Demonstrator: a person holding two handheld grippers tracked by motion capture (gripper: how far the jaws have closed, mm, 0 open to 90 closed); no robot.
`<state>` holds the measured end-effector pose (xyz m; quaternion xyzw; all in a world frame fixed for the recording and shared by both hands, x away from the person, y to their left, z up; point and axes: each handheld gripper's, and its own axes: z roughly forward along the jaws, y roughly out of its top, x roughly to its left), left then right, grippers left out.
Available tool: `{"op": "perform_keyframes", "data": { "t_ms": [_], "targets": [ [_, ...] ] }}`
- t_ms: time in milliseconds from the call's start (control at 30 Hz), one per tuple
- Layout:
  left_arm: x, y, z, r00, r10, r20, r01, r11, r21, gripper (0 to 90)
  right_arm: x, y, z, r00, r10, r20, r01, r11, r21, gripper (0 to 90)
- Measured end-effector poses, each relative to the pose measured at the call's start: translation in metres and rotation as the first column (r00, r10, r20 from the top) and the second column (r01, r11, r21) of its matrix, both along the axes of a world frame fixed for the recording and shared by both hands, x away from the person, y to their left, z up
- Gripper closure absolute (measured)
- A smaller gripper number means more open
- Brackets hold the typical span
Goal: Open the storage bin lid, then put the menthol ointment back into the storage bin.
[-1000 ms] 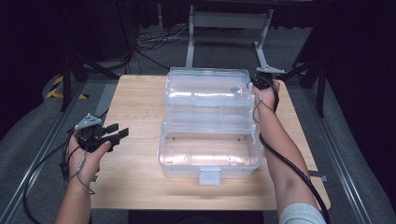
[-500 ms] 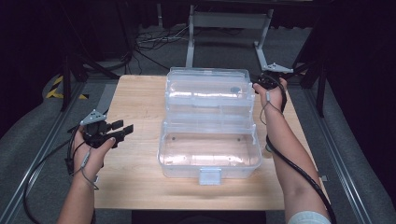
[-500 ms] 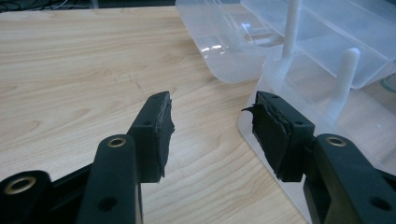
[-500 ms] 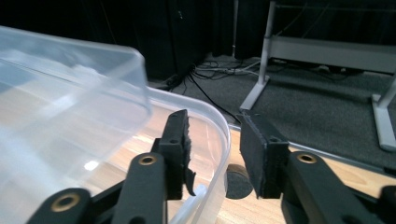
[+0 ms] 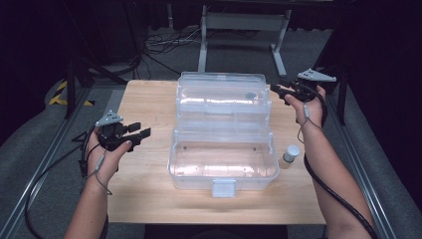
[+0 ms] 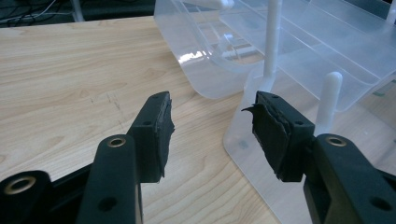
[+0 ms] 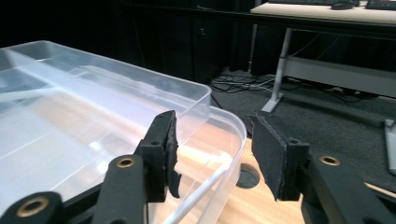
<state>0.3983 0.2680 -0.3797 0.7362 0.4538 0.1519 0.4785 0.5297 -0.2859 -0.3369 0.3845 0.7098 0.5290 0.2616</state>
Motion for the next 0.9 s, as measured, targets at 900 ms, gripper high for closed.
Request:
{"op": "perform_keyframes", "data": {
  "t_ms": [900],
  "targets": [
    [0.006,-0.003,0.001,1.0000,-0.005,-0.007,0.005,1.0000,0.003,48.0,-0.087,-0.051,0.012,0.9908,0.111,-0.078,-0.118,0.988,-0.101,43.6]
  ]
}}
